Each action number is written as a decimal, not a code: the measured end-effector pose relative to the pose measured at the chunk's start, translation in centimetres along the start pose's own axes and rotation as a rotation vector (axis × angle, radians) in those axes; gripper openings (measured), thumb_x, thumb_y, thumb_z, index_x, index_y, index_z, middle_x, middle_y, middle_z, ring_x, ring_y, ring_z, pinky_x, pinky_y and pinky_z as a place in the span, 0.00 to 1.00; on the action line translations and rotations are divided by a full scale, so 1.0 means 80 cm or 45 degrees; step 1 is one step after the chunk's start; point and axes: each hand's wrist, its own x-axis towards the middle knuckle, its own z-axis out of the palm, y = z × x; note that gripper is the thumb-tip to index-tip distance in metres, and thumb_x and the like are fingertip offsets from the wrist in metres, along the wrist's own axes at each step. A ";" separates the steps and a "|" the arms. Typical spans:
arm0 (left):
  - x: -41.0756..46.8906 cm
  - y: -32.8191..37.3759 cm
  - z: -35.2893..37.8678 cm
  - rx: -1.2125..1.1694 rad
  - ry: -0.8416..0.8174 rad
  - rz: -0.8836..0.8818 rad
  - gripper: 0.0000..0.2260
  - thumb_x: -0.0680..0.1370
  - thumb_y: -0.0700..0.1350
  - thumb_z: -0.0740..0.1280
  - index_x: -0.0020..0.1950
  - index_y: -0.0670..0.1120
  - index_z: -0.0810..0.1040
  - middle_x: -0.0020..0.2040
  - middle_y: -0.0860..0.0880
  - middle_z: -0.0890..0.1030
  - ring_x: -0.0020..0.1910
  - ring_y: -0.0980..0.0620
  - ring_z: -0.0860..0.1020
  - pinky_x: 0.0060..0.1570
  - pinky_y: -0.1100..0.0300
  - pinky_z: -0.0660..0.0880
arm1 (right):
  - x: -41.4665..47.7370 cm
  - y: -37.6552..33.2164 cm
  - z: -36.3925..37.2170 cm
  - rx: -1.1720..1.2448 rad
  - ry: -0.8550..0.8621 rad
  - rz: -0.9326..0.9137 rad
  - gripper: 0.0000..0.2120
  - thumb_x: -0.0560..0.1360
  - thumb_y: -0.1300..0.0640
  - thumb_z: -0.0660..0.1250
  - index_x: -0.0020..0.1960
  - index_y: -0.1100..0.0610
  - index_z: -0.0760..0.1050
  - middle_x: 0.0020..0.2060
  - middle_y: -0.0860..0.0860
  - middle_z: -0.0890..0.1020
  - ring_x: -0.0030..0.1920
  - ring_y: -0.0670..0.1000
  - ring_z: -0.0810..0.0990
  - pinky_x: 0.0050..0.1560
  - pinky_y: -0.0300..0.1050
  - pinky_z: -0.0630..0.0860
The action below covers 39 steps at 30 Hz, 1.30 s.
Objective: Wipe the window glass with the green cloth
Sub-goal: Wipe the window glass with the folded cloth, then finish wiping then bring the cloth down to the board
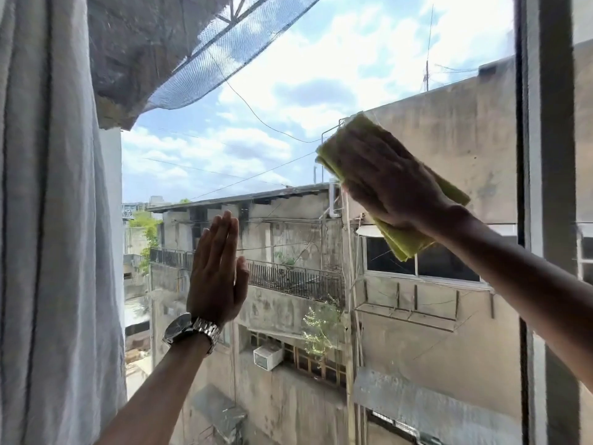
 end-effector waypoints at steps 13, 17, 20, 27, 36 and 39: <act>-0.076 0.122 -0.068 -0.199 -0.155 -0.532 0.13 0.83 0.44 0.61 0.59 0.36 0.79 0.54 0.37 0.82 0.52 0.39 0.80 0.56 0.39 0.79 | -0.070 -0.214 -0.063 0.565 -0.303 0.417 0.25 0.78 0.60 0.70 0.75 0.56 0.73 0.72 0.58 0.77 0.69 0.58 0.77 0.68 0.59 0.78; -0.104 0.201 -0.073 -0.829 -0.476 -1.028 0.19 0.79 0.51 0.71 0.65 0.42 0.75 0.52 0.44 0.85 0.50 0.51 0.83 0.50 0.60 0.81 | -0.044 -0.204 -0.088 0.517 -0.636 0.679 0.30 0.80 0.64 0.67 0.79 0.57 0.62 0.71 0.62 0.70 0.67 0.59 0.73 0.59 0.52 0.82; -0.127 0.240 -0.065 -1.105 -0.571 -1.267 0.24 0.74 0.47 0.77 0.65 0.40 0.74 0.48 0.48 0.83 0.42 0.64 0.82 0.40 0.72 0.79 | -0.046 -0.213 -0.103 0.513 -0.773 0.783 0.16 0.79 0.60 0.70 0.65 0.64 0.75 0.63 0.62 0.77 0.59 0.59 0.78 0.58 0.52 0.82; -0.283 0.315 -0.100 -1.507 -0.867 -1.810 0.15 0.61 0.49 0.82 0.45 0.53 0.86 0.48 0.49 0.86 0.44 0.52 0.83 0.44 0.56 0.79 | -0.185 -0.294 -0.150 0.925 -1.334 0.605 0.10 0.74 0.53 0.72 0.53 0.54 0.77 0.56 0.56 0.77 0.61 0.58 0.76 0.54 0.51 0.76; -0.681 0.438 -0.232 -1.655 -1.724 -2.367 0.24 0.62 0.41 0.79 0.57 0.48 0.83 0.53 0.51 0.88 0.53 0.52 0.84 0.51 0.60 0.83 | -0.568 -0.529 -0.195 1.840 -2.079 1.290 0.15 0.73 0.63 0.75 0.58 0.59 0.77 0.47 0.55 0.82 0.46 0.50 0.79 0.46 0.46 0.78; -0.816 0.492 -0.302 -1.502 -2.099 -2.460 0.24 0.61 0.46 0.81 0.56 0.46 0.83 0.53 0.48 0.87 0.51 0.52 0.85 0.52 0.59 0.82 | -0.722 -0.637 -0.232 1.840 -2.435 1.439 0.16 0.74 0.63 0.74 0.61 0.59 0.79 0.53 0.57 0.85 0.50 0.52 0.82 0.53 0.51 0.82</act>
